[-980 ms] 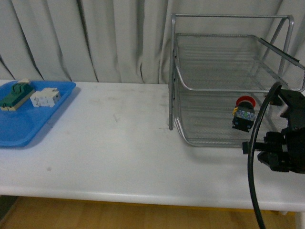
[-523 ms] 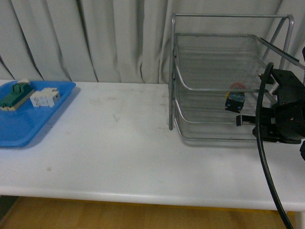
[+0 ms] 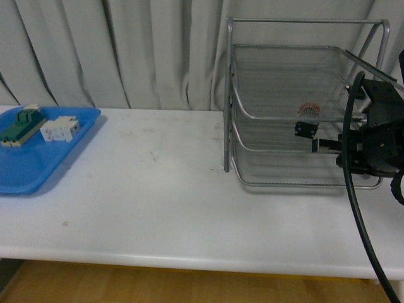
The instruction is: Place button on rack with both arms
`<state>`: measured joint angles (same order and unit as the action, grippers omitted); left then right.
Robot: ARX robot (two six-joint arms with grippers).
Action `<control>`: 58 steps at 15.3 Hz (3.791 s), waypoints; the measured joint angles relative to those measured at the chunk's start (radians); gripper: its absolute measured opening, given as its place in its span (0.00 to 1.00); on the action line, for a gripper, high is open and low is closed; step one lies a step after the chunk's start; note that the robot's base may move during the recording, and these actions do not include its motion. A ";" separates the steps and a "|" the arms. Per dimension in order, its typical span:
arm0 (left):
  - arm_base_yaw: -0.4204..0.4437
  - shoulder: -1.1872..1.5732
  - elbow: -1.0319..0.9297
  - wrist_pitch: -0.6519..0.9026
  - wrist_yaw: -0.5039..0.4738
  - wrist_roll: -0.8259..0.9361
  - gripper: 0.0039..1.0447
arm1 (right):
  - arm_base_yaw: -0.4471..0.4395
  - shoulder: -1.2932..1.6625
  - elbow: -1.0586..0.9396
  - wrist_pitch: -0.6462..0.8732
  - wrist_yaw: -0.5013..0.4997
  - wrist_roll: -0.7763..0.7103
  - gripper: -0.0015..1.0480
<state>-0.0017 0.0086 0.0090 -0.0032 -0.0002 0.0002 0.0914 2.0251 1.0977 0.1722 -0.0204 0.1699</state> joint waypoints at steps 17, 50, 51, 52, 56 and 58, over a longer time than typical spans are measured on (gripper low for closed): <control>0.002 0.000 0.000 0.000 0.000 0.000 0.94 | -0.540 -0.401 -1.094 1.110 -0.421 -0.153 0.02; 0.002 0.000 0.000 0.000 0.000 0.000 0.94 | -0.092 -2.021 -1.087 -0.176 0.021 -0.167 0.11; 0.002 0.000 0.000 0.001 0.000 0.000 0.94 | -0.092 -2.021 -1.087 -0.176 0.021 -0.167 0.23; 0.002 0.000 0.000 0.000 0.000 0.000 0.94 | -0.092 -2.021 -1.087 -0.176 0.021 -0.167 0.36; 0.002 0.000 0.000 0.000 0.000 0.000 0.94 | -0.092 -2.021 -1.087 -0.176 0.021 -0.167 0.83; 0.002 0.000 0.000 0.000 0.000 0.000 0.94 | -0.092 -2.021 -1.087 -0.176 0.021 -0.167 0.94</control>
<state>-0.0002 0.0086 0.0090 -0.0029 -0.0002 0.0002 -0.0002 0.0040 0.0109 -0.0036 0.0002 0.0029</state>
